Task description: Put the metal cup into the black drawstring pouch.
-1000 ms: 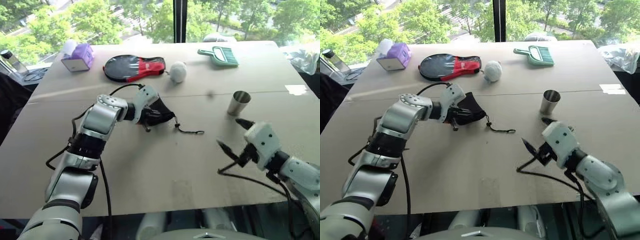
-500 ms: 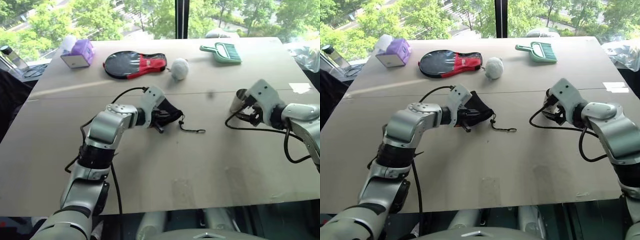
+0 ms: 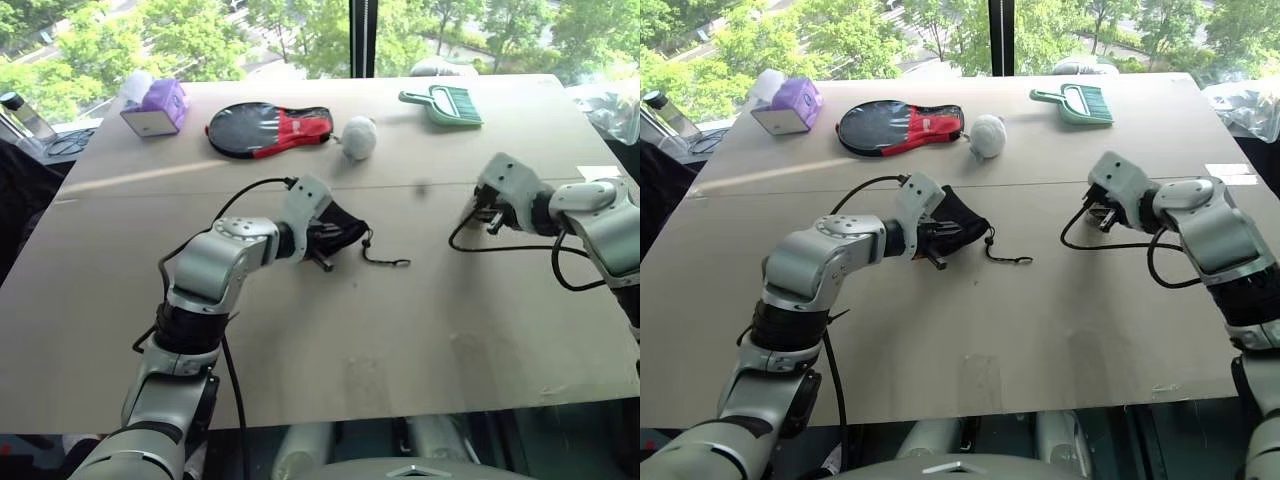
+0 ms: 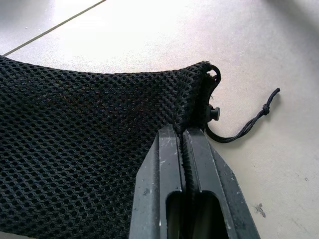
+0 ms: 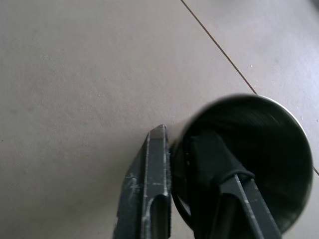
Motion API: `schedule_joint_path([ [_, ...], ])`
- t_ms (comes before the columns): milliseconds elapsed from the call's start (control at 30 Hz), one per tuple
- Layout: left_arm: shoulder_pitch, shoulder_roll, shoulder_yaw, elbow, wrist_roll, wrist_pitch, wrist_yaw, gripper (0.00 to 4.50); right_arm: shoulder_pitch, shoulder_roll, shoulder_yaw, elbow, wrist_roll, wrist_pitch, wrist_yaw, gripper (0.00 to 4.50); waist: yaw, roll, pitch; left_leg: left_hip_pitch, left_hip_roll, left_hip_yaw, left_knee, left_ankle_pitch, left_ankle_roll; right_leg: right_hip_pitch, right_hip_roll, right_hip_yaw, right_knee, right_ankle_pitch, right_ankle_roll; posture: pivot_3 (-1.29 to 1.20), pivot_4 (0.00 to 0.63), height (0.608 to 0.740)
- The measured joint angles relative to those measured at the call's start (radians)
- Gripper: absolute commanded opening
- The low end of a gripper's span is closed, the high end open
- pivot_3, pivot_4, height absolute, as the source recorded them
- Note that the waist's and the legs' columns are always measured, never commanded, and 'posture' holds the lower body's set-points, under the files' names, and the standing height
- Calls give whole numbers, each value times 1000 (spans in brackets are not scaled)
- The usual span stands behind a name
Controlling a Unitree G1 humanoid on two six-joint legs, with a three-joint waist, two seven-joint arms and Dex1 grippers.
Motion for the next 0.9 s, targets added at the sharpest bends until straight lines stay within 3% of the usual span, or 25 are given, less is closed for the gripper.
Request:
schedule_joint_path([
  [100, -7, -2, -1, 14, -7, -2, 2, 0, 11, -2, -13, -6, -6, -17, 13, 26, 1, 0, 0, 0, 0, 0, 0, 0, 0, 0, 0, 0, 0, 0, 0, 0, 150, 740],
  [200, -33, -16, 3, 40, -18, 4, 14, 0, 110, 9, -143, -109, 64, 10, 12, 26, 8, 0, 0, -1, 0, -2, 0, 0, 0, 0, 0, -2, -1, 0, 0, 0, 150, 740],
  [300, -75, -44, 12, 87, -39, 35, 23, 0, 271, 158, -365, -353, 237, 131, -51, 26, 6, -1, 0, -2, 0, -3, 1, 0, 0, 0, 0, -2, 0, 0, 0, 0, 150, 740],
  [400, -129, -64, 22, 134, -64, 52, 23, 0, 396, 395, -449, -553, 358, 237, -197, 26, -4, -1, -1, 0, 0, -2, 0, 0, 0, -1, 0, 0, 2, 0, 0, 0, 150, 740],
  [500, -186, -68, 28, 190, -71, 56, 21, 0, 476, 605, -416, -669, 439, 292, -342, 26, -11, 0, -1, 1, -1, 1, 2, 0, 0, -2, 0, 3, 6, 0, 0, 0, 150, 740],
  [567, -188, -67, 29, 196, -72, 56, 20, 0, 476, 635, -416, -682, 448, 292, -370, 26, -14, 0, -1, 2, -1, 1, 3, 0, 0, -1, 0, 3, 7, 0, 0, 0, 150, 740],
  [667, -203, -53, 3, 238, -70, 54, 6, 0, 487, 826, -415, -646, 468, 232, -476, 26, -22, 0, -2, 4, -1, 0, 1, 2, -3, -3, 1, 3, 11, 0, 0, 0, 150, 740],
  [900, -229, -58, -11, 249, -74, 52, -8, 0, 485, 905, -403, -487, 503, 126, -503, 26, -27, 0, -2, 4, -1, 1, 1, 2, -3, -3, 1, 3, 12, 0, 0, 0, 150, 740],
])
